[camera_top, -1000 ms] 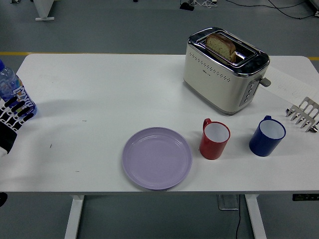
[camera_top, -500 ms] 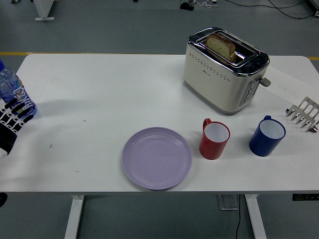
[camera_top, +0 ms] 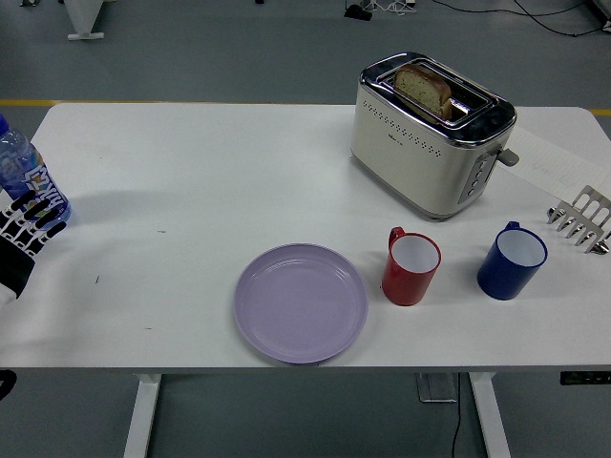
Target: Push plate across desktop
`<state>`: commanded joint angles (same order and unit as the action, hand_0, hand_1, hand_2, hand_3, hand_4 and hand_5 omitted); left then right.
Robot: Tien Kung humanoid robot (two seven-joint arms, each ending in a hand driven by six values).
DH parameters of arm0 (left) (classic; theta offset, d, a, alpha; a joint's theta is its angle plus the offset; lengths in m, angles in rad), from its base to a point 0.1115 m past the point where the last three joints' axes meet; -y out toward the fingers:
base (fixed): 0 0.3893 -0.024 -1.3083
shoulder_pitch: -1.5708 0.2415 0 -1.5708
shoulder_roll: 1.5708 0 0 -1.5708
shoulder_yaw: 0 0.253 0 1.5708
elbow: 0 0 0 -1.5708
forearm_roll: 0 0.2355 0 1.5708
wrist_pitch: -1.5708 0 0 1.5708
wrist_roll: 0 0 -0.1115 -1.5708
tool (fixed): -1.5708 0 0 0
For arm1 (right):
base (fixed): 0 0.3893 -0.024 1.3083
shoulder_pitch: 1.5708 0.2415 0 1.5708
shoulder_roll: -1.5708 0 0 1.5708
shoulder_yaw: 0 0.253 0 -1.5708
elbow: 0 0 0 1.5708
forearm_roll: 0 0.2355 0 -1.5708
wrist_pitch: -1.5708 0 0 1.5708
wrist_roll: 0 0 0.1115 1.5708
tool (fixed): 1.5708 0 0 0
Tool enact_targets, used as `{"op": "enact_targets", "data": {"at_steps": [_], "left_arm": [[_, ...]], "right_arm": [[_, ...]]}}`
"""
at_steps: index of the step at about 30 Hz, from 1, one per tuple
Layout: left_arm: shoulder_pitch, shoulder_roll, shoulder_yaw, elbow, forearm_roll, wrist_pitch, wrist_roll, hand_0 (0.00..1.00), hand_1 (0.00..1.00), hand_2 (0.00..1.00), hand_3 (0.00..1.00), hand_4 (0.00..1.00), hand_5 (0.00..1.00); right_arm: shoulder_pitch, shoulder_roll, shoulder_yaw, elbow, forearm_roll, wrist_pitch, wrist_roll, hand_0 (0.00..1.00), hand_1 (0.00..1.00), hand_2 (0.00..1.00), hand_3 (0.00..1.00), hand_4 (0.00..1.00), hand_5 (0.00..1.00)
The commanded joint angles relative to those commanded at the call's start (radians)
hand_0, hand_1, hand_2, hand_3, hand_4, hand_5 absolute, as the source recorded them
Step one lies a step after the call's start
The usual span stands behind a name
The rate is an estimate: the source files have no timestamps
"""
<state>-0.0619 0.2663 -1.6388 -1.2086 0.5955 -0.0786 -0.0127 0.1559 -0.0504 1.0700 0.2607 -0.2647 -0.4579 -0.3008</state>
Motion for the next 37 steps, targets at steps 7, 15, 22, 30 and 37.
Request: {"op": "enact_targets", "data": {"at_steps": [7,15,22,30,37], "left_arm": [[0.002,0.001,0.006,0.001,0.0,0.002,-0.001,0.663,0.684,0.671,0.689,0.555,0.998],[0.007,0.001,0.012,0.002,0.0,0.001,-0.001,0.674,0.691,0.676,0.691,0.555,0.998],[0.012,0.002,0.013,0.005,0.0,0.002,-0.002,0.671,0.692,0.678,0.691,0.556,0.998],[0.007,0.003,0.014,0.006,-0.005,0.007,-0.005,0.673,0.693,0.685,0.692,0.556,0.998],[0.002,0.001,0.004,0.011,-0.012,0.011,-0.008,0.682,0.694,0.686,0.692,0.557,0.998]], "right_arm": [[-0.006,0.0,0.004,0.001,-0.007,-0.003,-0.004,0.551,0.451,0.569,0.58,0.298,0.466],[-0.011,-0.001,0.006,0.002,-0.011,-0.005,-0.005,0.551,0.451,0.569,0.58,0.297,0.466],[-0.016,-0.002,0.008,0.002,-0.015,-0.007,-0.007,0.551,0.451,0.569,0.58,0.297,0.466],[-0.015,-0.002,-0.001,0.001,0.0,-0.005,-0.001,0.551,0.451,0.569,0.58,0.298,0.466],[-0.01,-0.002,-0.003,0.001,0.006,-0.005,0.0,0.55,0.451,0.569,0.58,0.298,0.466]]}}
